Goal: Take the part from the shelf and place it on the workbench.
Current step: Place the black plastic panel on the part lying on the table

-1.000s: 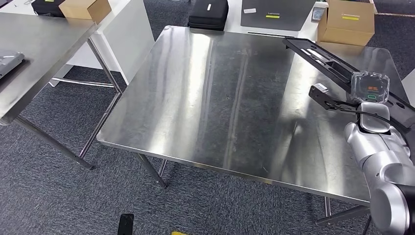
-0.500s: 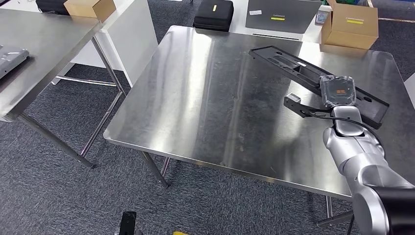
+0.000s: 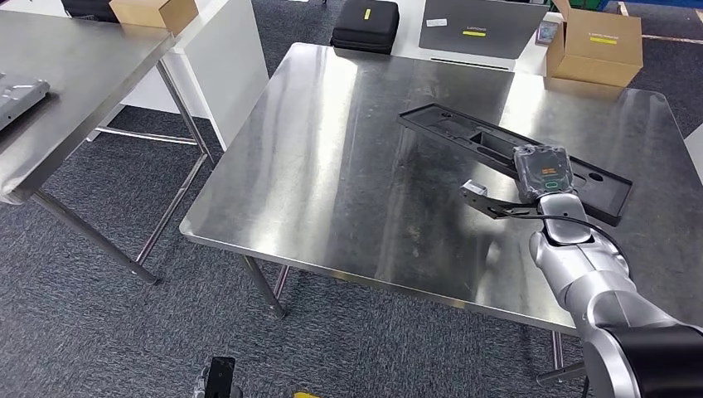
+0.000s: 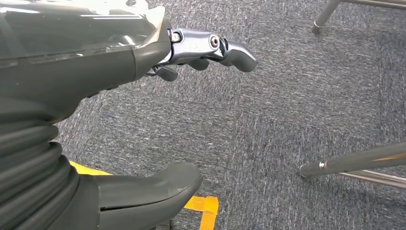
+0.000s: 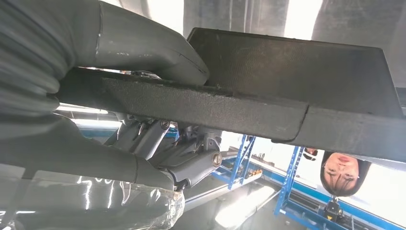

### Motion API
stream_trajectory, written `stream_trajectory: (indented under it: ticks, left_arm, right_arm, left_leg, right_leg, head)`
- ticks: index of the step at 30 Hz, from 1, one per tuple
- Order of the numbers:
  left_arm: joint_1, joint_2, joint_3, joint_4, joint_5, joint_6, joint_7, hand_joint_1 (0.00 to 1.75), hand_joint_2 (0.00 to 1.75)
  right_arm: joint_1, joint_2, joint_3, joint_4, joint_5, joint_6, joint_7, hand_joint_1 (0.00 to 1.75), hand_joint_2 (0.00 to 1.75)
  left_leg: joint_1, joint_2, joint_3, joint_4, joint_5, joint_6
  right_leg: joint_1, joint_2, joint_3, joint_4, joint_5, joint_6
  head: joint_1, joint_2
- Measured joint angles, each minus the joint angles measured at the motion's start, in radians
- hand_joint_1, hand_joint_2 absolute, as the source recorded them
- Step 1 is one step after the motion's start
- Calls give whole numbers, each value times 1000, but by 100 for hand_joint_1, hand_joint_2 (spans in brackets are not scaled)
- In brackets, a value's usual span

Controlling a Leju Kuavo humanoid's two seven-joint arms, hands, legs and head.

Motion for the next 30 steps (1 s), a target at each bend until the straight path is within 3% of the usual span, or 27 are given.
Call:
stream_trajectory:
  ticks: [30]
  left_arm:
    - [2,-4,-1,0,-7,-12,14,0,175]
  right_arm:
    - [13,-26,2,0,0,-44,52,173,175]
  left_leg:
    - [0,0,0,1,0,1]
  right_leg:
    - [0,0,0,0,0,0]
  head:
    - [0,0]
